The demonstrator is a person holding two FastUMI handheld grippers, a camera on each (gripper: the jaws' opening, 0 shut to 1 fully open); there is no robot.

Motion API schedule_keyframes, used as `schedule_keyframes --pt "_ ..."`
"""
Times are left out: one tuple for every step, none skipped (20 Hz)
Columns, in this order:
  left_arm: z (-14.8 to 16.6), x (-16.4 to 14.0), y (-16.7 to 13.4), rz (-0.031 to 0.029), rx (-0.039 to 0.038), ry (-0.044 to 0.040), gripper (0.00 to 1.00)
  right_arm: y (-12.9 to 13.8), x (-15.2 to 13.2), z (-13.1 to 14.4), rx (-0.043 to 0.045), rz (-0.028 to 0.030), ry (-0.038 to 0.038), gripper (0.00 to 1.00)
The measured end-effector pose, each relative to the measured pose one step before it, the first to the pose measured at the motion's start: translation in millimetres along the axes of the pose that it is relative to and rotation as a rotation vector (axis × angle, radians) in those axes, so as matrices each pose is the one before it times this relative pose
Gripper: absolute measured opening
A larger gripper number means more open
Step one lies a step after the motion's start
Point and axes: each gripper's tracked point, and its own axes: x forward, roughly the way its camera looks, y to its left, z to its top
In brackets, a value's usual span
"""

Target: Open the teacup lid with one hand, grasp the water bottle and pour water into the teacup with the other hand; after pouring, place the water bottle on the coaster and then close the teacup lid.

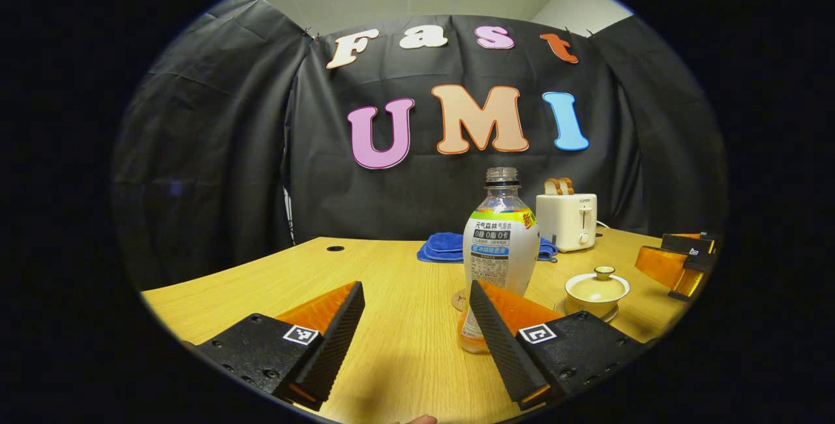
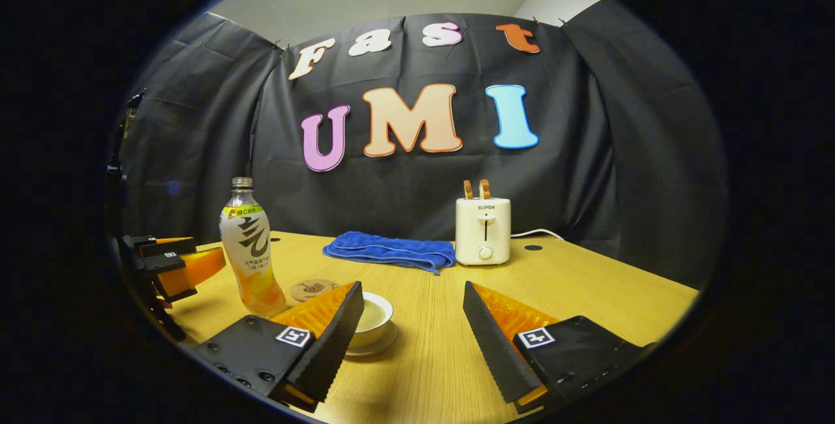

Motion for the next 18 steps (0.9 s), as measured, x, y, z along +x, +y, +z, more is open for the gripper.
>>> schedule_keyframes --pt "-0.31 -0.05 -0.41 -0.00020 -0.00009 0.00054 0.95 2.95 1.85 0.03 0.00829 0.01033 0.00903 0.98" --pt "0.23 -0.47 -0.21 -0.00107 0.00018 -0.00061 0.95 3.12 1.45 2.15 0.00542 0.00843 0.00257 0.98" --pt "0.12 0.68 -0.42 -0.00078 0.00006 0.00011 0.95 3.68 0.77 4.05 -0.00249 0.00820 -0.00272 0.98" --pt "0.63 0.36 -0.23 -0.00104 -0.00037 0.00016 0.95 3.41 2.20 1.19 -0.00922 0.00990 0.00187 0.96" --pt "-0.50 -0.63 0.28 -0.00029 -0.00001 -0.00066 0.95 4.08 2.74 0.82 -0.00955 0.01114 0.00425 0.96" --pt "0.42 0.20 0.08 0.00008 -0.00016 0.00051 0.95 4.05 2.42 -0.04 -0.00681 0.01129 0.00422 0.96" --pt "-0.43 0.01 -0.13 0.00000 0.00021 -0.00005 0.95 5.09 2.08 1.06 -0.00323 0.01170 0.00309 0.96" --pt "0.01 0.30 0.01 -0.00001 -0.00052 0.00021 0.95 4.36 1.88 -0.76 -0.00196 0.01168 0.00656 0.98" --pt "0.09 -0.26 0.06 -0.00001 0.00024 -0.00001 0.95 4.83 2.79 -1.56 -0.00417 0.01254 0.01064 0.96" --pt "0.10 -0.19 -0.06 0.00001 0.00004 -0.00027 0.95 4.69 4.08 -2.03 -0.00649 0.01219 0.00983 0.96" --pt "-0.53 0.38 -0.13 0.00012 -0.00017 0.00032 0.95 3.92 3.30 -0.47 -0.00746 0.00934 0.00803 0.98" --pt "0.71 -0.13 0.11 0.00001 -0.00032 0.00019 0.95 3.36 1.83 -1.88 -0.00716 0.00642 0.00770 0.98" --pt "-1.07 -0.10 -0.27 0.00010 -0.00004 0.00009 0.95 3.31 2.65 -1.63 -0.00615 0.00711 0.00925 1.00" --pt "0.33 0.00 0.00 0.00002 -0.00005 0.00005 0.95 3.77 3.58 -2.47 -0.00423 0.00783 0.01091 1.00" --pt "-0.17 -0.03 -0.26 0.00013 0.00017 0.00000 0.95 3.89 2.59 -2.77 -0.00289 0.00951 0.01224 0.98" --pt "0.33 -0.09 0.10 0.00009 0.00011 -0.00001 0.95 2.46 2.19 -2.60 -0.00292 0.00563 0.00935 0.96" --pt "-0.38 0.10 -0.01 0.00009 0.00005 0.00002 0.95 3.11 1.07 -1.17 -0.00420 0.00311 0.00766 0.98" --pt "0.58 -0.26 0.04 0.00024 -0.00018 0.00005 0.95 1.46 1.51 -1.37 -0.00505 0.00078 0.00563 0.98"
